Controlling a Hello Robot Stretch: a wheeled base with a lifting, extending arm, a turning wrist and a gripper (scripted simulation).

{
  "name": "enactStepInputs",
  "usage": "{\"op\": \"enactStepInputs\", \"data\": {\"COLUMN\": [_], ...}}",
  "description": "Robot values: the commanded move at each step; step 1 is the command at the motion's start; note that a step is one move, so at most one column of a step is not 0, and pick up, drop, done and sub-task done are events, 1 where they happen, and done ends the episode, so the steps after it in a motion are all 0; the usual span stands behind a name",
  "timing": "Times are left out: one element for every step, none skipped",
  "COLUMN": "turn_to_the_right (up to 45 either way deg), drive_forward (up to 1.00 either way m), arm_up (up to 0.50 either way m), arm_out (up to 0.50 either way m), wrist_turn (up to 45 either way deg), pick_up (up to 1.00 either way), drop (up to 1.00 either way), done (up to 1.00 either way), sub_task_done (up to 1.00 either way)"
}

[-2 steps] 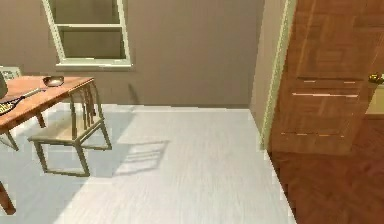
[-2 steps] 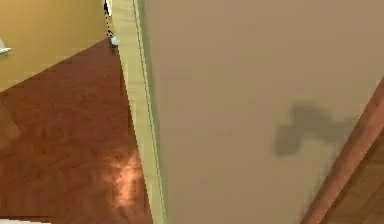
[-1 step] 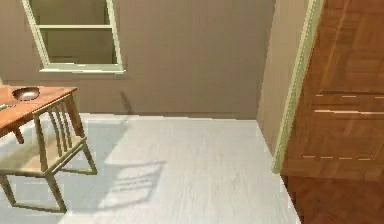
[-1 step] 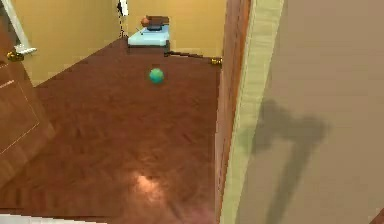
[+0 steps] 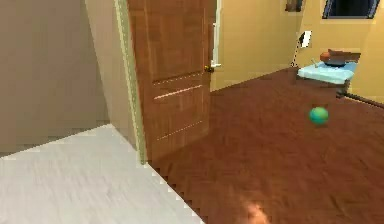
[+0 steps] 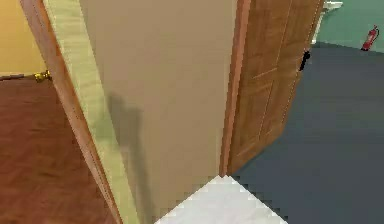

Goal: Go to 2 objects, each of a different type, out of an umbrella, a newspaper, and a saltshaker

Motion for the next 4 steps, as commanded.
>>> {"op": "enactStepInputs", "data": {"turn_to_the_right": [27.0,0.0,-3.0,-45.0], "drive_forward": [0.0,0.55,0.0,0.0], "arm_up": [0.0,0.0,0.0,0.0], "arm_out": [0.0,0.0,0.0,0.0], "wrist_turn": [0.0,0.0,0.0,0.0], "pick_up": [0.0,0.0,0.0,0.0], "drop": [0.0,0.0,0.0,0.0], "done": [0.0,0.0,0.0,0.0], "sub_task_done": [0.0,0.0,0.0,0.0]}}
